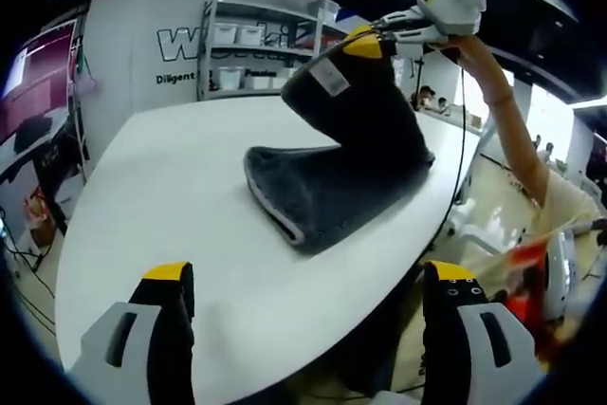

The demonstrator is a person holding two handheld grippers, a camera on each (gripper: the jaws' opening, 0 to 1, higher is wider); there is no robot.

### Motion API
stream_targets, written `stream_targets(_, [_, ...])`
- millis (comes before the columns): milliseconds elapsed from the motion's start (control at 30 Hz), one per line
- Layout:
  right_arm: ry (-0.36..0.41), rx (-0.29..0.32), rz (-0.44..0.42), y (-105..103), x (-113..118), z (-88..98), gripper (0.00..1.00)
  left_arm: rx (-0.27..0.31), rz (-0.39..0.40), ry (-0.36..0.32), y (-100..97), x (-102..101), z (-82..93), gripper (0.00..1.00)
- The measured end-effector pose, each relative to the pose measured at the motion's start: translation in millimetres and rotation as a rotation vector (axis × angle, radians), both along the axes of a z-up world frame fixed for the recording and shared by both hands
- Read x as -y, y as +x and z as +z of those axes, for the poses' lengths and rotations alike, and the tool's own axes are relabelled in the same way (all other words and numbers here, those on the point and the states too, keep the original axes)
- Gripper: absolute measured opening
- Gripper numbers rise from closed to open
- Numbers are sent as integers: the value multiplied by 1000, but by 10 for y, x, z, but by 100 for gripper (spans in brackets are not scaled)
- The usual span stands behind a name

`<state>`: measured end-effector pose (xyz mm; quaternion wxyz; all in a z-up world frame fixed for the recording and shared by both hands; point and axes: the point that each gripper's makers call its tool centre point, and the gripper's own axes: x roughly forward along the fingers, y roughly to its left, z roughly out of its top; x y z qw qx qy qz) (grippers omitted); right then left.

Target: Fold the towel on the table until its edges align and the towel forms a compact rectangular stack.

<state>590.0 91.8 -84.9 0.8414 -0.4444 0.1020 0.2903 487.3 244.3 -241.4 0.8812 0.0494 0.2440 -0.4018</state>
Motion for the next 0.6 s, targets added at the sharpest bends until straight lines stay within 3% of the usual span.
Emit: stream_targets(600, [-11, 5, 25, -22, -187, -4, 2, -5, 5, -8, -28, -30, -42, 99])
